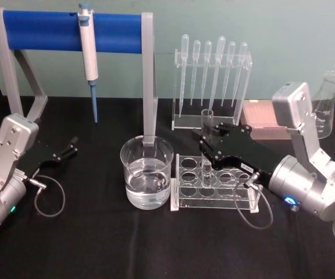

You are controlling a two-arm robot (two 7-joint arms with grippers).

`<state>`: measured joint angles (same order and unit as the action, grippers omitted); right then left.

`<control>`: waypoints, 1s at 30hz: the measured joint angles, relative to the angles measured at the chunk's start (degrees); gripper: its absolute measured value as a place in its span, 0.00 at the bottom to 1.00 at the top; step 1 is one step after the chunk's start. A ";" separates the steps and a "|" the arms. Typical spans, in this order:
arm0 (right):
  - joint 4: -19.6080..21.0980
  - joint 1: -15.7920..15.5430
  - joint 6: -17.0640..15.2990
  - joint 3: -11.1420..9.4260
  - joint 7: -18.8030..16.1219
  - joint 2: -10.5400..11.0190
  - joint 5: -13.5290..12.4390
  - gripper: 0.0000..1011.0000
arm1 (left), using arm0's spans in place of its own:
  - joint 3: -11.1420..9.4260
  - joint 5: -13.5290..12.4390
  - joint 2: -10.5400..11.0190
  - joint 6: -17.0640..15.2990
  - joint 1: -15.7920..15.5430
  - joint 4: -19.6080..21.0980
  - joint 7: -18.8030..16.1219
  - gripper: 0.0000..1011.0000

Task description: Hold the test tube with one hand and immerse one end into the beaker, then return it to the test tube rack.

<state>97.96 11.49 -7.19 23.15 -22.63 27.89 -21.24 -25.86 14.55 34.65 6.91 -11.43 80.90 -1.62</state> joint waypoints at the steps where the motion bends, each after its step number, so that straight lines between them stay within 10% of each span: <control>1: -0.21 0.03 0.04 0.06 -0.03 -0.09 0.13 0.23 | 0.00 0.00 0.00 0.00 0.00 0.00 0.00 0.99; 22: -2.99 0.97 -1.08 1.55 -1.34 -0.82 4.13 0.23 | 0.00 0.00 0.00 0.00 0.00 0.00 0.00 0.99; 30: -1.68 -0.59 -1.51 0.48 -1.01 -0.45 4.25 0.48 | 0.00 0.00 0.00 0.00 0.00 0.00 0.00 0.99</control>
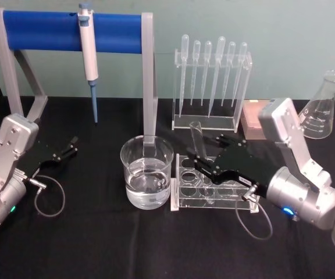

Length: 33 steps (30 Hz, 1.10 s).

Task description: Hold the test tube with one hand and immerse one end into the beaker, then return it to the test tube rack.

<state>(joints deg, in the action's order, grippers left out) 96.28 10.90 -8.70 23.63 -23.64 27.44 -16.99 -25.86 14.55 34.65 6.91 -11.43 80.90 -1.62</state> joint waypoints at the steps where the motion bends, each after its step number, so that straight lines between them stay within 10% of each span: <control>1: 0.31 -0.34 -0.14 -0.24 0.13 0.14 -0.05 0.51 | 0.00 0.00 0.00 0.00 0.00 0.00 0.00 0.99; 16: 7.38 -12.73 -1.55 -11.25 5.43 5.32 -3.67 0.95 | 0.00 0.00 0.00 0.00 0.00 0.00 0.00 0.99; 33: -14.50 -7.92 19.29 -13.69 18.04 -5.42 8.11 0.99 | 0.00 0.00 0.00 0.00 0.00 0.00 0.00 0.99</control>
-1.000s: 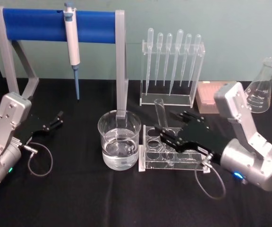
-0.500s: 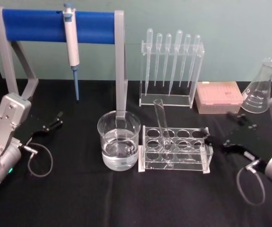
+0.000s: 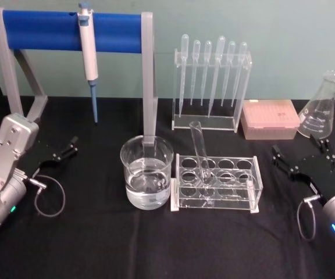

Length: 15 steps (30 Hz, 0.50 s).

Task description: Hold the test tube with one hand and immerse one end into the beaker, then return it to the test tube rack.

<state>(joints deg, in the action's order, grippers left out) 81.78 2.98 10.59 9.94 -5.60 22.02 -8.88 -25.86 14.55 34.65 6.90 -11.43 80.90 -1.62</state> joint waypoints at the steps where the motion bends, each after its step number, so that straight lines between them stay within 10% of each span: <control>1: -0.26 0.07 0.21 0.03 0.08 -0.16 0.25 0.99 | 0.00 0.00 0.00 0.00 0.00 0.00 0.00 0.99; 15: -0.50 0.34 0.13 0.32 0.14 -0.50 1.25 0.99 | 0.00 0.00 0.00 0.00 0.00 0.00 0.00 0.99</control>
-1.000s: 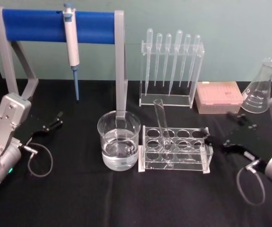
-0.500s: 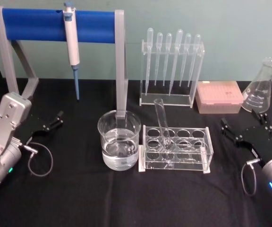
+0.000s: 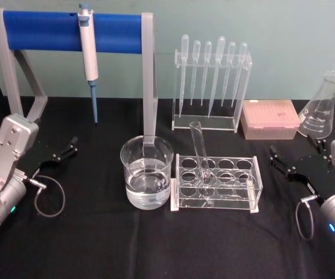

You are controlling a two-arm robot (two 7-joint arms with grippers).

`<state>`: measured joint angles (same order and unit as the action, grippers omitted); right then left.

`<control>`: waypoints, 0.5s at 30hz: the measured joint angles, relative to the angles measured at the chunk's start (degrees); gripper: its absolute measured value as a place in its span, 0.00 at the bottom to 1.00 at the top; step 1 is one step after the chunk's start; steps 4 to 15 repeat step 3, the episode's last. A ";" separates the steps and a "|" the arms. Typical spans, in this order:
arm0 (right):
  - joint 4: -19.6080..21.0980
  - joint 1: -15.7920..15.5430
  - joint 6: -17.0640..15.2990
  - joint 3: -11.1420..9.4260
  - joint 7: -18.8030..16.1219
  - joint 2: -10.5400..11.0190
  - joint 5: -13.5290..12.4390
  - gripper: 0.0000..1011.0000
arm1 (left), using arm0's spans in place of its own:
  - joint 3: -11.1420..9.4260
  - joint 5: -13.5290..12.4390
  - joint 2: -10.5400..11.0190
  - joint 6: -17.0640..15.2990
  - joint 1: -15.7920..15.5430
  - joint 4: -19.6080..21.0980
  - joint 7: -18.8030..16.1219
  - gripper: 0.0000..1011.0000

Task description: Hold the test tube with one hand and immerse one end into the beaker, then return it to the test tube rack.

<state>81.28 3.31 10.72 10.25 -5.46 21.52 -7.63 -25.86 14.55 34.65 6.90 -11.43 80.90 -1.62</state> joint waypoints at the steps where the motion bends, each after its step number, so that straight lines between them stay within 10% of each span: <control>1: 0.02 -0.02 -0.01 -0.01 -0.01 0.02 -0.06 0.99 | 0.00 0.00 0.00 0.00 0.00 0.00 0.00 0.99; 15: 0.03 -0.03 -0.01 -0.02 -0.01 0.04 -0.10 0.99 | 0.00 0.00 0.00 0.00 0.00 0.00 0.00 0.99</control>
